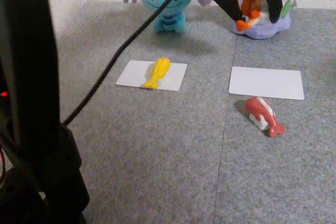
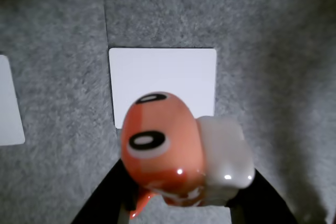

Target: Wooper wants to eat egg sudhi, and Goomy wants to eat shrimp sushi

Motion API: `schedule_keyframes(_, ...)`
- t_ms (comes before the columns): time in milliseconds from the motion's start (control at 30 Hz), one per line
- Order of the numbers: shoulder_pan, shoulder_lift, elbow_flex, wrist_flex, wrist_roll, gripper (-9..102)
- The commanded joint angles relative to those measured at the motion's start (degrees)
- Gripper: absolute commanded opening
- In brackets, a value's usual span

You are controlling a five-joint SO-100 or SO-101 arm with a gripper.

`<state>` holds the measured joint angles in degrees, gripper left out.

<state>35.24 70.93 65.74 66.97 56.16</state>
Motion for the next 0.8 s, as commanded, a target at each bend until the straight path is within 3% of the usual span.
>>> schedule_keyframes(0,1.1,-4.2,-10.0,0.7,1.8,6)
schedule_keyframes(300,2.7,-20.2,-20.6,1.2,2.2,6)
schedule_keyframes(767,2.8,-25.0,-21.3,0.1,2.3,6)
